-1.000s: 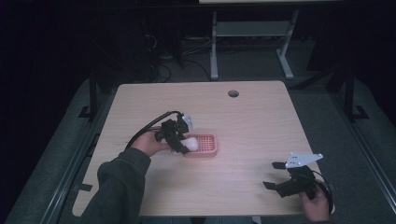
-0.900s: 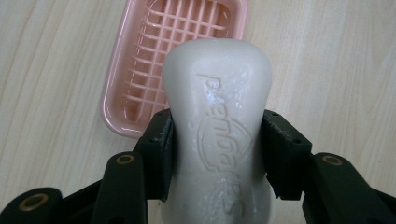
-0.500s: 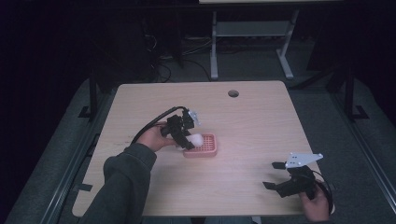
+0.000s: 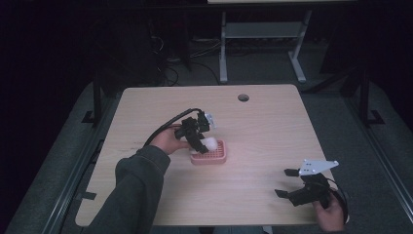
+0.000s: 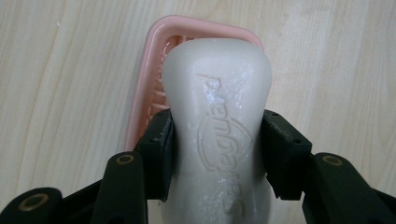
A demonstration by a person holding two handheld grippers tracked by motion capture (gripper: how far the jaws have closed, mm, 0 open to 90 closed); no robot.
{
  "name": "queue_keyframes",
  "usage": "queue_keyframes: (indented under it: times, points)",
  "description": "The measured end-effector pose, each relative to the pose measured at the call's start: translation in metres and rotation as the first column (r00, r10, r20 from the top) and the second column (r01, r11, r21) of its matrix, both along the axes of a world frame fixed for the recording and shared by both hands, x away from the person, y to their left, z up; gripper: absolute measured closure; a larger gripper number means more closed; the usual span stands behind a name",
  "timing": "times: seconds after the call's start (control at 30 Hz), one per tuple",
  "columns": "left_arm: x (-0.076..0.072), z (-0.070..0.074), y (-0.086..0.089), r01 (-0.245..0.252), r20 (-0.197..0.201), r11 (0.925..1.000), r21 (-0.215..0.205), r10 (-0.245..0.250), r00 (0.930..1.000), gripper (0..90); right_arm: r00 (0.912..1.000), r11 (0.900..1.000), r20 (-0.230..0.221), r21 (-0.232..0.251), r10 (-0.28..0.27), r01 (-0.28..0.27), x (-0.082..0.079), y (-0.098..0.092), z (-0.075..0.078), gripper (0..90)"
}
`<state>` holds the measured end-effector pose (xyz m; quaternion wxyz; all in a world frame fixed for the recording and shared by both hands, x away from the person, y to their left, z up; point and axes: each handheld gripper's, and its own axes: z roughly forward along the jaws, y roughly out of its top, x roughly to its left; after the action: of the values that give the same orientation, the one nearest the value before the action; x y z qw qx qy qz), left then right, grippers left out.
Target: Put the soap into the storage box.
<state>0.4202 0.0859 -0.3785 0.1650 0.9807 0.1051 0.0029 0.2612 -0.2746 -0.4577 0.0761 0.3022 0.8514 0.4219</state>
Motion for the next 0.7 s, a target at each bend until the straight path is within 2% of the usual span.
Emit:
queue_keyframes:
  times: [0.47, 0.7]
  points:
    - [0.008, -0.009, -0.010, -0.013, -0.020, 0.9999, 0.004, 0.013, 0.9997, 49.5, 1.0000, 1.000, -0.001, 0.000, 0.000, 0.000, -0.001, 0.000, 0.000, 14.2]
    - [0.013, -0.017, -0.013, -0.014, -0.028, 0.9996, 0.024, 0.015, 0.9995, 49.5, 1.0000, 1.000, -0.004, 0.000, -0.002, 0.002, -0.001, 0.000, 0.000, 14.2]
